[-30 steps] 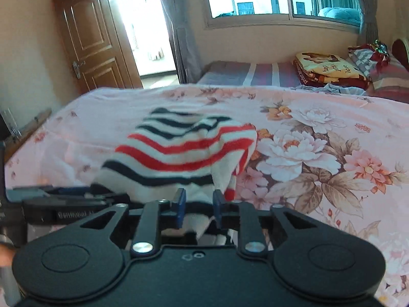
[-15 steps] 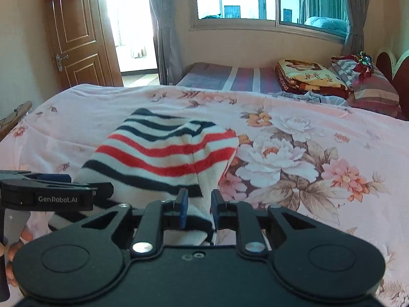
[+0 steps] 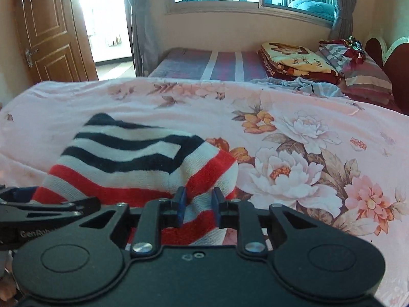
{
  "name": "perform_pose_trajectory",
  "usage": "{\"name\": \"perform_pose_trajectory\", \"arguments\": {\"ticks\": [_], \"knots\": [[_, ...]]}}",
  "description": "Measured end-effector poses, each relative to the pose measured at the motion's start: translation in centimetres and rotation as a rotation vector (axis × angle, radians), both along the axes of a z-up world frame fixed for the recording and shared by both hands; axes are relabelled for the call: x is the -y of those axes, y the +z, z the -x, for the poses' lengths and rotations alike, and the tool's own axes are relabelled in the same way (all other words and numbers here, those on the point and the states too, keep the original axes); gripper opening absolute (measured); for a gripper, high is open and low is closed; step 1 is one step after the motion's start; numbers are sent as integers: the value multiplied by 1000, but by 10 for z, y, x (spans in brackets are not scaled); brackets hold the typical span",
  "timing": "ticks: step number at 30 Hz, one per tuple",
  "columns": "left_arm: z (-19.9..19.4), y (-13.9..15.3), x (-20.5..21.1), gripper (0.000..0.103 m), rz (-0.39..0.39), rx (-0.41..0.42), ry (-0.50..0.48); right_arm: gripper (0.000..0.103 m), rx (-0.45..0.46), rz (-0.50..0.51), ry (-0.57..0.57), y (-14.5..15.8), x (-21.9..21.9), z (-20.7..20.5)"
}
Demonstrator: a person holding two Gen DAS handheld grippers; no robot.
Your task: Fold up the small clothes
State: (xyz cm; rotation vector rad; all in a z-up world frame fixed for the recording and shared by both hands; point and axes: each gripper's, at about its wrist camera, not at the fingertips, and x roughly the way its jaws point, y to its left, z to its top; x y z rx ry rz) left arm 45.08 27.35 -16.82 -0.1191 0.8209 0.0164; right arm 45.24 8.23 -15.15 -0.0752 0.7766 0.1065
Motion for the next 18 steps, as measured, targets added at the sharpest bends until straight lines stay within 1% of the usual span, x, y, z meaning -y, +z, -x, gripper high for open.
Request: {"name": "perform_pose_trajectory", "arguments": {"ticks": [2, 5, 7, 10, 13, 16, 18], "knots": [[-1, -3, 1, 101, -5, 4, 0, 21, 5, 11, 6, -1, -2, -1], [-3, -4, 1, 103, 1, -4, 2, 22, -4, 20, 16, 2, -3, -3], [-4, -3, 1, 102, -4, -5, 1, 22, 0, -13, 14, 11, 1, 2], [1, 0, 1, 102, -19, -2, -6, 25, 47, -84, 31, 32, 4, 26], [10, 4, 1, 103, -22, 3, -22, 25, 88, -88, 76, 47, 1, 59], [24, 7, 1, 103, -18, 11, -35, 24, 104, -63, 105, 48, -4, 87], [36, 8, 0, 103, 5, 7, -35, 24, 95, -40, 104, 39, -4, 99]]}}
